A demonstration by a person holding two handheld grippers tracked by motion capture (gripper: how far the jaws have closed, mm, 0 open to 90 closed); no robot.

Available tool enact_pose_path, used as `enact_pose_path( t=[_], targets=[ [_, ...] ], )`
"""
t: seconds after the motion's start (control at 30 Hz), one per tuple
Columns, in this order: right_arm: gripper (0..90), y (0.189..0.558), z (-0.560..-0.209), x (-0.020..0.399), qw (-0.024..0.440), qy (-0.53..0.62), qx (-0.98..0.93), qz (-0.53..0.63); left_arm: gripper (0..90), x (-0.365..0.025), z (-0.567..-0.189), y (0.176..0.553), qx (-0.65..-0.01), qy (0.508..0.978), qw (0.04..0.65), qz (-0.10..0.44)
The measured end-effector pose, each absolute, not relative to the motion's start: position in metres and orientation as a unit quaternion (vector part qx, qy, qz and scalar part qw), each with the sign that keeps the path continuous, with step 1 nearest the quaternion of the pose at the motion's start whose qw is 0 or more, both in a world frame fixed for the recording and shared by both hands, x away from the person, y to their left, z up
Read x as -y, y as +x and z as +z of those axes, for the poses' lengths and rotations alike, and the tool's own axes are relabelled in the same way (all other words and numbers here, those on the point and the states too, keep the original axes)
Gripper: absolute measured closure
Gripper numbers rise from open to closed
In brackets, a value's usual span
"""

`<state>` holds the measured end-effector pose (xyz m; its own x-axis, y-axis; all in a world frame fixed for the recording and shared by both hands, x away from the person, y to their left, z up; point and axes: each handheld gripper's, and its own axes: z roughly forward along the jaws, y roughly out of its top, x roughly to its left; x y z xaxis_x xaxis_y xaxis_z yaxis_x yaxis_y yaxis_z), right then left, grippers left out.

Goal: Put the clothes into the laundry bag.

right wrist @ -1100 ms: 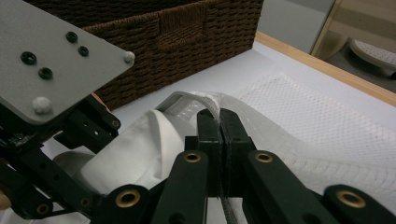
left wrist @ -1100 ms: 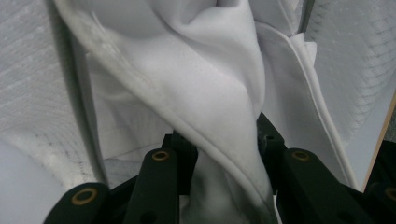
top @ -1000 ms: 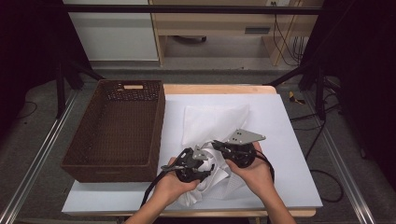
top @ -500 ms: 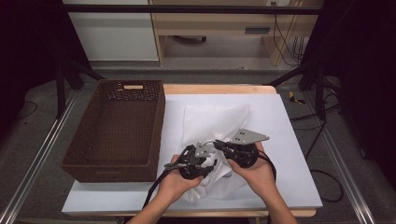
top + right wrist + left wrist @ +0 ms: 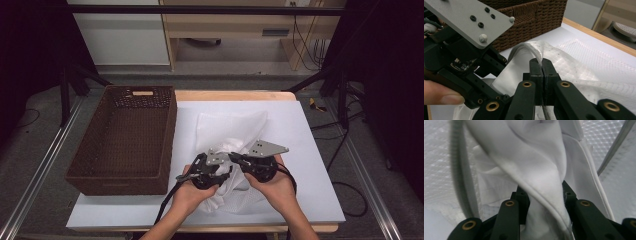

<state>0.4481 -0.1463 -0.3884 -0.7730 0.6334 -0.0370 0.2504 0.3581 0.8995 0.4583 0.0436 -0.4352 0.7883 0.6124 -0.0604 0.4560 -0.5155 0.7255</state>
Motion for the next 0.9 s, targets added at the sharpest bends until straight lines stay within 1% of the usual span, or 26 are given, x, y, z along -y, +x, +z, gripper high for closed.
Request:
enact_pose_path(
  t=[0.2,0.33,0.73,0.9],
  targets=[
    [89.2,0.445,-0.384,0.148,0.198,0.272,-0.799,0.499,68.0,-0.043,-0.430,0.464,-0.323,0.850,0.400,0.110],
    [89.2,0.445,-0.385,0.147,0.198,0.269,-0.801,0.496,67.8,-0.043,-0.433,0.471,-0.343,0.840,0.409,0.096],
    [89.2,0.444,-0.393,0.142,0.193,0.263,-0.813,0.482,66.8,-0.044,-0.443,0.484,-0.380,0.809,0.440,0.091],
    [89.2,0.445,-0.399,0.142,0.191,0.263,-0.819,0.472,66.4,-0.042,-0.450,0.489,-0.384,0.806,0.436,0.112]
  ],
)
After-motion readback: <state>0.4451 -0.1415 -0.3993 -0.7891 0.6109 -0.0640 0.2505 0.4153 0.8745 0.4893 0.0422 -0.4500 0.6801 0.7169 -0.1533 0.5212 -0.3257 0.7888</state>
